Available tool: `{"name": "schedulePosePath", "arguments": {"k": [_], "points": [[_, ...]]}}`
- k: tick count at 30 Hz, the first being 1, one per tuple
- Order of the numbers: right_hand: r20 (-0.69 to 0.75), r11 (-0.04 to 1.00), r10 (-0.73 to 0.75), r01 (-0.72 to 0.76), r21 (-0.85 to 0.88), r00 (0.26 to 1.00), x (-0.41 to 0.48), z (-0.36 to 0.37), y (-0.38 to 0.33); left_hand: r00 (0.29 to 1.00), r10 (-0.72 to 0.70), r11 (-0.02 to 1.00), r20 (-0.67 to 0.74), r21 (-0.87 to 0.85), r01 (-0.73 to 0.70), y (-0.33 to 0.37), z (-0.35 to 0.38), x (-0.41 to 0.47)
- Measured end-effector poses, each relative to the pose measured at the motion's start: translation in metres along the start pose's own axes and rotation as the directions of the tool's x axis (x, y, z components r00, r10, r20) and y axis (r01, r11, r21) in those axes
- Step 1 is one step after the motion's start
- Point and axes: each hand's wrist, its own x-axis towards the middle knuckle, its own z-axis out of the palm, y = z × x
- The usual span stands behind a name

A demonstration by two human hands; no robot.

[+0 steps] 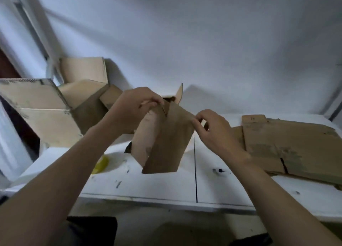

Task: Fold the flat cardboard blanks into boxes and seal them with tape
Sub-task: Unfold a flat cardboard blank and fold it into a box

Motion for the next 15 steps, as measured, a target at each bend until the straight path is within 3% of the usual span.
{"name": "schedulePosePath", "arguments": {"k": [4, 8, 15], "points": [[0.13, 0.984, -0.176, 0.172, 0.042, 0.976, 0.012, 0.029, -0.009, 0.983, 0.134, 0.991, 0.122, -0.031, -0.131, -0.021, -0.001, -0.033], [0.296, 0.983, -0.179, 0.183, 0.015, 0.938, 0.021, 0.047, -0.013, 0.986, 0.168, 0.985, 0.016, -0.031, -0.167, -0.046, 0.006, -0.053], [0.1, 0.95, -0.313, 0.313, 0.021, 0.944, 0.036, 0.059, -0.016, 0.986, 0.081, 0.993, -0.144, -0.07, -0.092, -0.065, 0.006, -0.061]]}}
